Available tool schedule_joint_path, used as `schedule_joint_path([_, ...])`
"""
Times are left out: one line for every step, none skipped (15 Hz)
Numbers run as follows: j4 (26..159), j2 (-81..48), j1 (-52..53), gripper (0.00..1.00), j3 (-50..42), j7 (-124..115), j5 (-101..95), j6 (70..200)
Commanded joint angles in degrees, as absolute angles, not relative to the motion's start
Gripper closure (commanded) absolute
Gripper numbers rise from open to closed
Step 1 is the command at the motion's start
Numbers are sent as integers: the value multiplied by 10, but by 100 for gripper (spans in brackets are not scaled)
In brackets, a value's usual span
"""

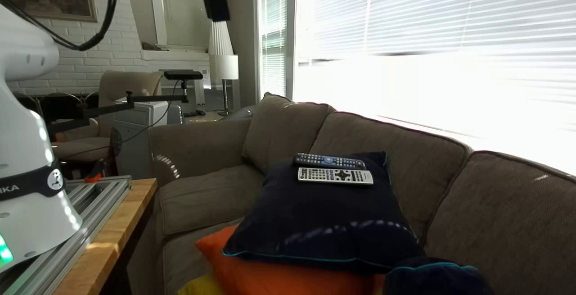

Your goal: Move the blue cylindrical pillow forward

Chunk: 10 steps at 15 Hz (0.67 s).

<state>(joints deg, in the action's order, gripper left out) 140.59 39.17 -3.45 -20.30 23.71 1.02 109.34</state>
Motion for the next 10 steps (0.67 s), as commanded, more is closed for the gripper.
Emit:
schedule_joint_path([1416, 323, -41, 0, -208, 233, 36, 1206])
schedule_joint_path([1417, 306, -38, 0, -211, 234, 50, 1225])
schedule_joint_path([1419, 292, -34, 0, -214, 239, 66, 1243])
schedule_joint_path([1422, 278, -33, 0, -215, 242, 81, 1262])
schedule_joint_path([1424, 264, -32, 0, -217, 248, 96, 1275])
schedule_joint_path([1424, 247, -30, 0, -219, 255, 109, 1294])
schedule_joint_path([1430, 229, -36, 0, -215, 258, 108, 1340])
schedule_joint_path([1425, 203, -37, 0, -218, 259, 117, 1371])
schedule_joint_path([1424, 182, -35, 0, -223, 261, 129, 1408])
schedule_joint_path([1416, 157, -33, 0, -228, 258, 147, 1439])
